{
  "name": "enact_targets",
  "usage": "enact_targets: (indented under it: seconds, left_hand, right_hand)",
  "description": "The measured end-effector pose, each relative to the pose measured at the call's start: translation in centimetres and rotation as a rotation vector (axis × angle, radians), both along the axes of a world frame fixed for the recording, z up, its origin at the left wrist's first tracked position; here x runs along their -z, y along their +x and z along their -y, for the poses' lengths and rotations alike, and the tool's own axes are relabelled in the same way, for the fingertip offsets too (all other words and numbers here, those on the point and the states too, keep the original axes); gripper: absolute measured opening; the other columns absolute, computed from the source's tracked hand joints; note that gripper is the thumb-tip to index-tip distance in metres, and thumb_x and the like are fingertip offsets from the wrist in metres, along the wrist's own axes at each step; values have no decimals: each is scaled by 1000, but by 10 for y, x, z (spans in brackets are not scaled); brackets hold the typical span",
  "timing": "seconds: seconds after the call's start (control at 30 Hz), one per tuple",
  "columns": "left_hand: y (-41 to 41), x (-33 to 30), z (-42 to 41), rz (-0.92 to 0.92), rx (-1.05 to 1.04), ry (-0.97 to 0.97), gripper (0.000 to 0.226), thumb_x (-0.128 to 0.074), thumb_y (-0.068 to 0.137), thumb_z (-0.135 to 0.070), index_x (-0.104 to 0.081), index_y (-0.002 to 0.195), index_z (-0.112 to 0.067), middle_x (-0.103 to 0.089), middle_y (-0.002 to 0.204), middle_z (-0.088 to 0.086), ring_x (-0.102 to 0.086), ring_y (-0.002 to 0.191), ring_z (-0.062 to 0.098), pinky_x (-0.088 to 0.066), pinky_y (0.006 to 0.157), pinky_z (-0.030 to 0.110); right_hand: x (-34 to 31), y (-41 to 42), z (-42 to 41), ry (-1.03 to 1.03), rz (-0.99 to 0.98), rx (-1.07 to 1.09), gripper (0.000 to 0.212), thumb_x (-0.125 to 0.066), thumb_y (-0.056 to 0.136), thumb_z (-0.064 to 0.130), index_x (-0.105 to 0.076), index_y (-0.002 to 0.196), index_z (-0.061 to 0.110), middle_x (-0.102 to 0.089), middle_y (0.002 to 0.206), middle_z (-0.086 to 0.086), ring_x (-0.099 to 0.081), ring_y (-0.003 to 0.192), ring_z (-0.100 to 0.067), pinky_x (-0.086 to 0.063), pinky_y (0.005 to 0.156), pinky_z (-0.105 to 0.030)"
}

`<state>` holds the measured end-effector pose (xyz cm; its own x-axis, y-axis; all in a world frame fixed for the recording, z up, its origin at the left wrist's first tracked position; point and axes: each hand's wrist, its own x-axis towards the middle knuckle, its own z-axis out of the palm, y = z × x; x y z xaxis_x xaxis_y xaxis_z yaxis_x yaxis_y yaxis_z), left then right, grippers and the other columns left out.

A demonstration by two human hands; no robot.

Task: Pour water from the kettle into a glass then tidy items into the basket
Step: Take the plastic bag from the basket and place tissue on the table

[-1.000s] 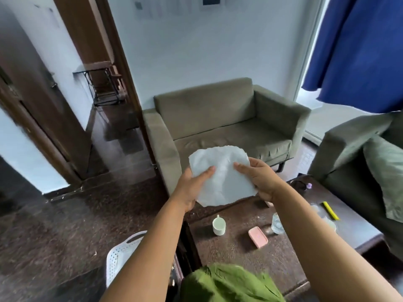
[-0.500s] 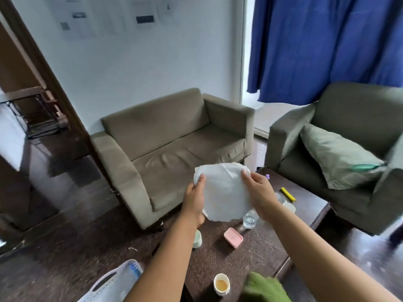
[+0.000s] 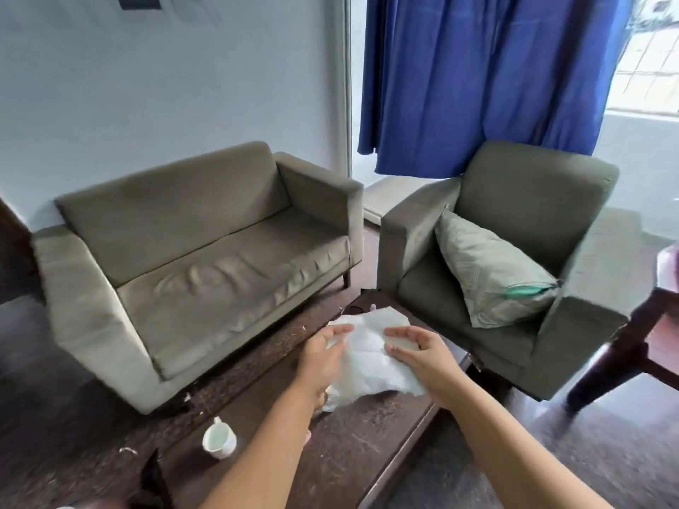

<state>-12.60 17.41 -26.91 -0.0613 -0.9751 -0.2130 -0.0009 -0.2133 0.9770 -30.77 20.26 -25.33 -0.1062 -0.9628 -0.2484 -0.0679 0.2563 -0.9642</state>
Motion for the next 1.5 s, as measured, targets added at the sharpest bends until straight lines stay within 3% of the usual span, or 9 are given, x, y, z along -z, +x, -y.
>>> enact_targets:
  seconds: [0.33,0.43,0.5,0.6,0.9,1.1,1.2,1.37,1.5]
  left_hand:
    - [-70,52,38,-74,144,206,68,-83,65,-10,-57,125,-31,-57,131,1,-59,116,15,-55,89,34]
    - [-81,56,58,-81,84,168,65,-73,76,5,-52,130,-26,-54,122,-14,-58,102,-7,-53,78,17]
    - [-85,67,78,-80,31,152,68,-76,71,-2,-54,129,-29,-52,125,-12,-57,112,4,-55,88,31]
    - [-88,85,110,-79,-47,144,75,-78,64,-7,-51,129,-32,-51,131,-4,-53,122,20,-49,99,49]
    - [-93,127,232,775,83,167,142,-89,52,-50,9,152,-28,1,161,1,2,147,24,-7,118,43]
    - [-83,183,317,535,-22,192,67,-89,45,-50,-70,106,-28,-70,109,-5,-66,103,18,-55,89,38]
    - [-87,199,336,404,-152,188,35,-87,62,-29,-69,91,-32,-74,94,-4,-68,90,18,-56,81,38]
    - [-93,233,354,135,-405,173,28,-77,78,-9,-65,93,-29,-70,91,-9,-63,79,8,-50,69,21]
    - [-87,261,362,75,-416,186,30,-77,79,-10,-65,105,-21,-70,95,-6,-65,85,11,-53,73,23]
  right_hand:
    - [47,-104,66,201,87,-132,34,-65,87,-1,-66,114,20,-65,118,-15,-70,82,-26,-59,73,-45]
    - [68,-108,102,233,15,-101,69,-77,79,12,-40,134,31,-53,126,-5,-68,98,-29,-59,77,-49]
    - [82,-110,131,349,133,-75,88,-82,74,14,-30,143,30,-54,126,-13,-68,98,-34,-58,79,-49]
    - [88,-107,168,518,308,-161,43,-70,84,4,-54,123,-4,-66,114,-27,-68,89,-36,-56,80,-48]
    - [119,-95,305,153,-683,-589,13,-56,82,9,-50,70,14,-56,75,-4,-53,74,-22,-33,60,-28]
    - [155,-76,386,-139,-891,-876,17,-57,83,13,-63,99,12,-70,99,-13,-62,96,-31,-40,73,-30]
    - [189,-75,420,-88,-726,-684,49,-71,75,26,-60,123,24,-72,105,-3,-66,96,-21,-53,80,-34]
    - [252,-70,434,288,207,-334,48,-85,64,9,-67,108,18,-71,96,-8,-65,85,-19,-52,84,-37]
    - [296,-63,437,304,100,-402,41,-83,66,-3,-67,104,-6,-71,92,-13,-66,80,-19,-54,70,-31]
